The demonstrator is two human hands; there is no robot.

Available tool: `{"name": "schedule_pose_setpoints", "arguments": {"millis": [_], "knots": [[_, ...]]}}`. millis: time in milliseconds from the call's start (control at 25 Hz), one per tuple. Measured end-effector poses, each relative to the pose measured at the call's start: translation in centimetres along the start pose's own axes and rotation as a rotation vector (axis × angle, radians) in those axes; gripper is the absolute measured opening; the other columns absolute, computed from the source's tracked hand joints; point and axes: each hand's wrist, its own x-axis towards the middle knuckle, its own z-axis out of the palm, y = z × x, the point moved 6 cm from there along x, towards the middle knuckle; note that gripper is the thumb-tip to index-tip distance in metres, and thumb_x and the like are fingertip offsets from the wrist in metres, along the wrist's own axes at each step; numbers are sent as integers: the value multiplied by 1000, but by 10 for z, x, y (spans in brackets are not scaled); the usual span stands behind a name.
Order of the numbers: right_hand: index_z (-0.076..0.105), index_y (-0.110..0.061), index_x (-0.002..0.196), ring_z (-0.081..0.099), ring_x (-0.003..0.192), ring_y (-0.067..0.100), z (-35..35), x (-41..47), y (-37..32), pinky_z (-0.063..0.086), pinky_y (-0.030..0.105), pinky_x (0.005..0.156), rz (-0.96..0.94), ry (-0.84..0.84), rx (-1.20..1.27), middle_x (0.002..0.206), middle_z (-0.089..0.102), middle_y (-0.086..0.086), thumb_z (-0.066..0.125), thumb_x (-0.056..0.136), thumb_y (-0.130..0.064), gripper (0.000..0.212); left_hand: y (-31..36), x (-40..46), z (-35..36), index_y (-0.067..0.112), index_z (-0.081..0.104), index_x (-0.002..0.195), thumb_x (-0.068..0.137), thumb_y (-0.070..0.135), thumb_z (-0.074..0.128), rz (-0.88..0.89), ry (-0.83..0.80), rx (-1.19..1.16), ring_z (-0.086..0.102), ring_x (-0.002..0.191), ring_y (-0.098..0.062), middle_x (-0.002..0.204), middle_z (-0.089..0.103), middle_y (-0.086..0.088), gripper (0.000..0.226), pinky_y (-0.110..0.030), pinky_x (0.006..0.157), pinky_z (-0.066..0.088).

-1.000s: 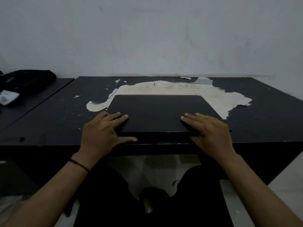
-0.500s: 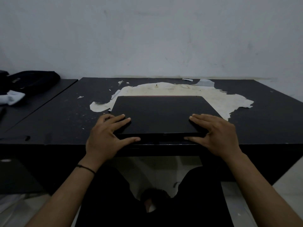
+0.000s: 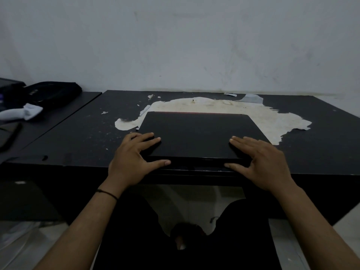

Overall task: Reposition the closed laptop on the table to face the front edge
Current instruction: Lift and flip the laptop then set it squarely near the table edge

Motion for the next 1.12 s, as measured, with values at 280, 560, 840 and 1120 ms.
{"name": "schedule_pose_setpoints", "arguments": {"millis": [280,560,840,1120], "knots": [[54,-38,140,50,135,13,1,2,1,36,41,111,82,-83,70,143,55,-17,55,68,-79,83,-2,1,1,42,63,131,58,88,60,-13,-42,5,35,135,-7,141,53,21,86,-29,106,34],[49,-42,143,33,145,7,6,-4,7,18,45,120,170,-220,214,152,42,-23,42,65,-93,93,-6,4,4,46,61,131,53,90,61,-25,-97,-17,35,138,-11,146,49,14,90,-44,113,36],[65,-37,127,44,132,21,10,-28,12,55,44,89,458,135,72,139,59,-15,45,54,-101,99,-9,8,4,56,45,141,45,101,54,-164,-167,15,36,145,-20,161,32,12,106,-49,116,34],[68,-36,122,47,125,15,8,-28,10,51,32,75,408,250,142,133,62,-18,47,54,-99,94,2,-16,4,49,59,134,55,103,36,-163,100,226,58,128,-16,151,49,13,98,-39,94,52]]}}
